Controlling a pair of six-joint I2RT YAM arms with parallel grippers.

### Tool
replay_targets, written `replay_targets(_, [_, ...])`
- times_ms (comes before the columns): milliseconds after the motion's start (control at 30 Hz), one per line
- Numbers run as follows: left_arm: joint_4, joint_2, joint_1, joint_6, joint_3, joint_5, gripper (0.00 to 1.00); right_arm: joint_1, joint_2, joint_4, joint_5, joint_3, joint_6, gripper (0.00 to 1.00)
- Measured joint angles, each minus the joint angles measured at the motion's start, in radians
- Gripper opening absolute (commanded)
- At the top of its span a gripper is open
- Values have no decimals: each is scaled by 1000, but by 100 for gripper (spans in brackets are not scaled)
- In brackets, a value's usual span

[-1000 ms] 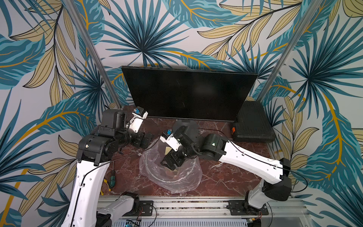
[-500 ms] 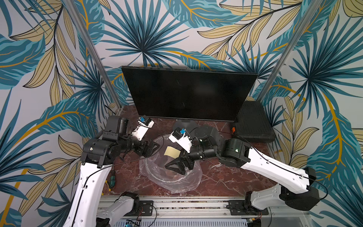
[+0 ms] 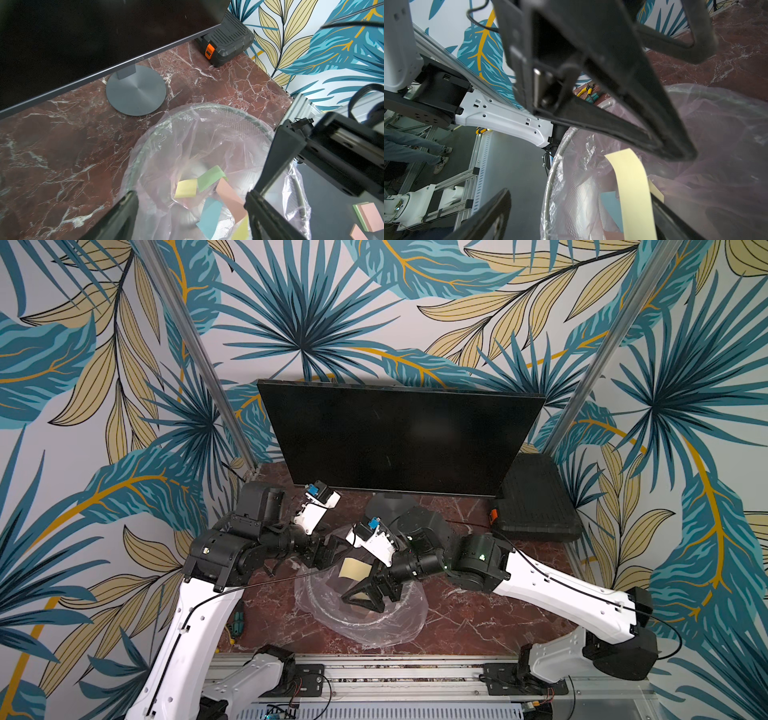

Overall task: Remove the sticky note from the monitor
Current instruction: Place the sticky note in the trash bin.

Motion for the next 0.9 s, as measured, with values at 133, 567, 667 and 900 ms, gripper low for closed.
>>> replay_targets(133, [10,20,-12,-6,-18,-1,84,0,0,8,1,0,0,96])
replay_targets(567, [-60,-19,-61,69,-72,-38,83,-11,0,-8,106,0,2,96])
replay_targets(667, [-84,-50,-61,90,-85,-66,84,-24,0,-8,134,0,9,97])
replay_targets(900, [-121,-63,-61,128,-85,-110,84,-42,-9,-7,159,0,28,98])
